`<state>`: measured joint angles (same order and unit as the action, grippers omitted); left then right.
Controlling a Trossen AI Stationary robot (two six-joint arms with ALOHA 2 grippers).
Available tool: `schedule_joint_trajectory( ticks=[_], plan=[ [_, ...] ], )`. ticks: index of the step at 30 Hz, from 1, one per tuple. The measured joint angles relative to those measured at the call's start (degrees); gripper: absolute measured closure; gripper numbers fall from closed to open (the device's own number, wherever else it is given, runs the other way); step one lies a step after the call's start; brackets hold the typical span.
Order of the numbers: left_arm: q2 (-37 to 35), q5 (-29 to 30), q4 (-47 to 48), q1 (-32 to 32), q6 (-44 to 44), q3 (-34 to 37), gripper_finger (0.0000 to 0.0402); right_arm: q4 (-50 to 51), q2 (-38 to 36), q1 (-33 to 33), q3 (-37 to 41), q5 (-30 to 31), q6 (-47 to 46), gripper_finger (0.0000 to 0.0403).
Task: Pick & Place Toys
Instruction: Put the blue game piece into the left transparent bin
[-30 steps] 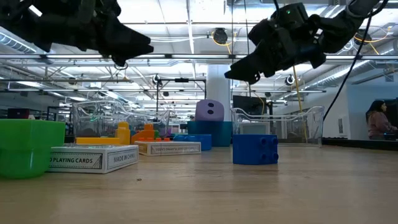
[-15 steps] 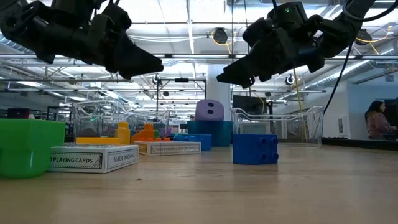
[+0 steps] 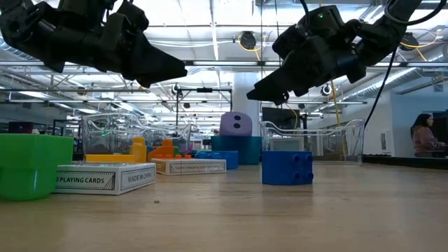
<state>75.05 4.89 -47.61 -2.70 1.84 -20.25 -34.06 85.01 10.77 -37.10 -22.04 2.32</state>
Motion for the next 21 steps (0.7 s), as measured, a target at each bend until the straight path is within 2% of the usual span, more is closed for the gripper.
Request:
schedule_joint_trajectory(
  ticks=[5, 14, 21],
  plan=[
    [0.0, -2.18, 0.48, -0.11, 0.02, 0.0, 0.0201, -0.2, 0.0, -0.4, -0.24, -0.66, 0.37, 0.019],
    [0.0, -2.1, 0.6, 0.07, -3.19, -0.28, 0.0153, -0.63, 0.0, -0.91, -0.24, -0.57, 1.43, 0.019],
    [0.02, -1.69, 8.76, 0.2, -2.24, -3.56, 0.0145, -0.85, 0.0, -1.95, -0.24, 0.33, 3.02, 0.019]
  ],
)
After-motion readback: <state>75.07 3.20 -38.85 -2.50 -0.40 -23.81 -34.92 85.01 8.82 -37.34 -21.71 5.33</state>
